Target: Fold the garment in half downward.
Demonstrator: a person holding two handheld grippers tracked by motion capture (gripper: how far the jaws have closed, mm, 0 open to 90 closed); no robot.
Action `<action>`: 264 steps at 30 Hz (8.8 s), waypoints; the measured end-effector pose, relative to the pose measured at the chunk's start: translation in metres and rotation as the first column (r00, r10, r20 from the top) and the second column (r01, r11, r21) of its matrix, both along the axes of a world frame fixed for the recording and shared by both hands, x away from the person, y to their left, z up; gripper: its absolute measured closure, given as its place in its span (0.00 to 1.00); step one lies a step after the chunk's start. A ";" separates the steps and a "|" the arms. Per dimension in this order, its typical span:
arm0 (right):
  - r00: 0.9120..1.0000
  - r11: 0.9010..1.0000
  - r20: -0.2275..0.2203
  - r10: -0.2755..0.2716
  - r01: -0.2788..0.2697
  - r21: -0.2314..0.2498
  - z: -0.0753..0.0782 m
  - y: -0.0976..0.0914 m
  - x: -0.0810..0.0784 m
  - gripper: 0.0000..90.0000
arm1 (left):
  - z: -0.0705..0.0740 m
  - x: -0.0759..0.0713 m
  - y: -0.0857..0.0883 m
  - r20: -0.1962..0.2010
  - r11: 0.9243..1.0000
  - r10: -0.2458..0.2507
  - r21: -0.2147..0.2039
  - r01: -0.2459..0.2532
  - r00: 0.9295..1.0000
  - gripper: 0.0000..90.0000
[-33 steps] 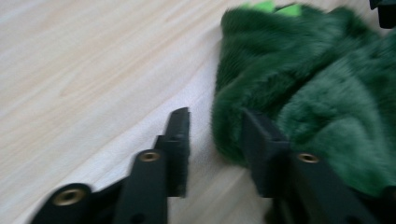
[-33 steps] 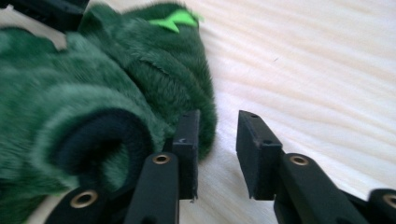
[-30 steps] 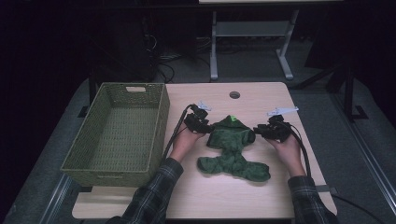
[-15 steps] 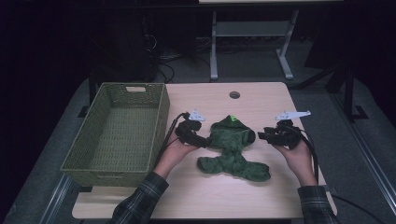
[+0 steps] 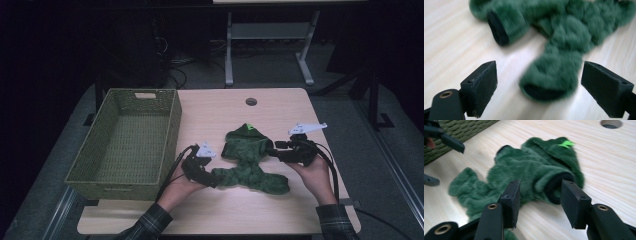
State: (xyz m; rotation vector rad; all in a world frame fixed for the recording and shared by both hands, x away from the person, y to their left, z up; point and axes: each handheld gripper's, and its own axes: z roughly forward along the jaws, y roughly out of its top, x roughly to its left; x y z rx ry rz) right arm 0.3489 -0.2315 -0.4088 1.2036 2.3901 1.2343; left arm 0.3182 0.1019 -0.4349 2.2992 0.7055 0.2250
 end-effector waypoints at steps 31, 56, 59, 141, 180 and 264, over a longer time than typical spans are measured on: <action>0.965 0.965 0.017 0.260 -0.260 0.021 0.002 0.096 -0.022 0.70 | -0.042 -0.035 0.023 0.064 1.000 -0.005 -0.019 0.006 0.998 0.14; 0.924 0.916 -0.029 0.382 -0.382 -0.125 -0.038 0.171 -0.034 0.80 | -0.043 -0.035 0.024 0.062 1.000 -0.001 -0.024 0.003 0.998 0.14; 0.928 0.912 -0.028 0.370 -0.369 -0.179 -0.047 0.175 -0.034 0.80 | -0.043 -0.036 0.023 0.061 1.000 0.000 -0.028 0.001 0.998 0.14; 0.990 0.986 0.004 0.144 -0.143 -0.086 -0.027 0.051 -0.033 0.96 | -0.043 -0.034 0.022 0.058 1.000 -0.008 -0.025 0.010 0.998 0.14; 0.999 0.997 0.010 0.054 -0.053 -0.061 -0.037 -0.051 -0.078 0.56 | -0.043 -0.034 0.021 0.058 1.000 -0.010 -0.024 0.011 0.998 0.14; 0.939 0.947 0.133 0.317 -0.320 0.006 0.003 -0.010 -0.072 0.97 | -0.043 -0.033 0.019 0.058 0.999 -0.017 -0.028 0.019 0.998 0.14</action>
